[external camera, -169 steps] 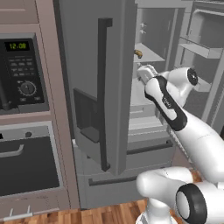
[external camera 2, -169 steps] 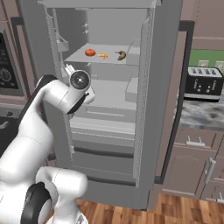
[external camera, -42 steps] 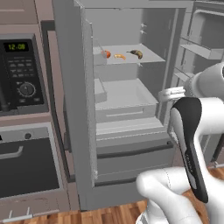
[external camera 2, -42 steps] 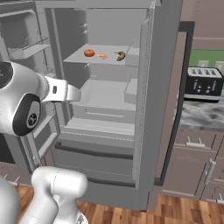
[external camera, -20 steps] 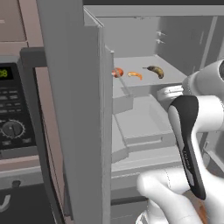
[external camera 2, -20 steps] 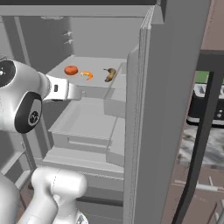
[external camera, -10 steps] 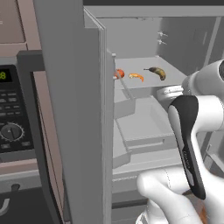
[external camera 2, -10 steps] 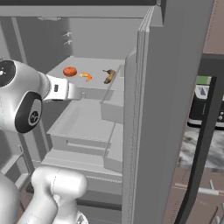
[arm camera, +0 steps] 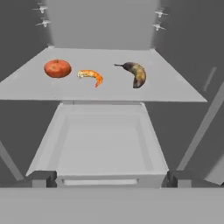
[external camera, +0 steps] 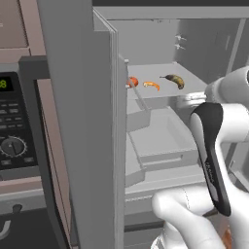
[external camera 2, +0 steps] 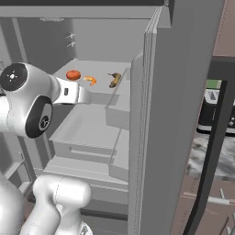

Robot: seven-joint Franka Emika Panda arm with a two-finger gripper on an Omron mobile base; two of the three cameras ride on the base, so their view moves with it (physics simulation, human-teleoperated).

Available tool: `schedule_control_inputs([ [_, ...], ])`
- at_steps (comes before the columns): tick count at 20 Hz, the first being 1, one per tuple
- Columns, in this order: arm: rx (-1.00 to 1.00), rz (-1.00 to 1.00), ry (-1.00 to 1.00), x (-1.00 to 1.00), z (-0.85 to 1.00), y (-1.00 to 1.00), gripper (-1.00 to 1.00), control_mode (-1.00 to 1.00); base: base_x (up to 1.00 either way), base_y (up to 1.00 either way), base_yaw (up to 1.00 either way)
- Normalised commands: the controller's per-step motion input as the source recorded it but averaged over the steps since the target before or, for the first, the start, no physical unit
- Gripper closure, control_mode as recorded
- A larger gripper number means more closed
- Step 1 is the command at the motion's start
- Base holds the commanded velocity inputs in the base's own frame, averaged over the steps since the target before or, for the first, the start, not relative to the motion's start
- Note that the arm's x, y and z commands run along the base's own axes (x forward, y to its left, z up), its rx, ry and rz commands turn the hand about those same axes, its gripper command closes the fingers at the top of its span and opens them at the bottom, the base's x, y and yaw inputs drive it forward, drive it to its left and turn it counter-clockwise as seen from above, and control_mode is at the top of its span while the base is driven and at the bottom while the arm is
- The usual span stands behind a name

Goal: Open the fridge, remove the banana, squash, and shrimp, and place them on any counter.

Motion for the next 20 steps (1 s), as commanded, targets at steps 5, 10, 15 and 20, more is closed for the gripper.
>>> schedule_control_inputs([
  [5,0.0,0.0,-0.03,0.66,0.04,-0.04,-1.0,-1.0,0.0,0.0,0.0],
  [10,0.0,0.0,-0.07,0.4,0.26,0.0,-1.0,-1.0,0.0,0.0,0.0],
  [15,0.0,-0.01,0.0,0.38,0.16,-0.13,-1.0,-1.0,0.0,0.0,0.0],
  [20,0.0,-0.02,0.0,0.38,0.0,-0.36,-1.0,-1.0,0.0,0.0,0.0],
])
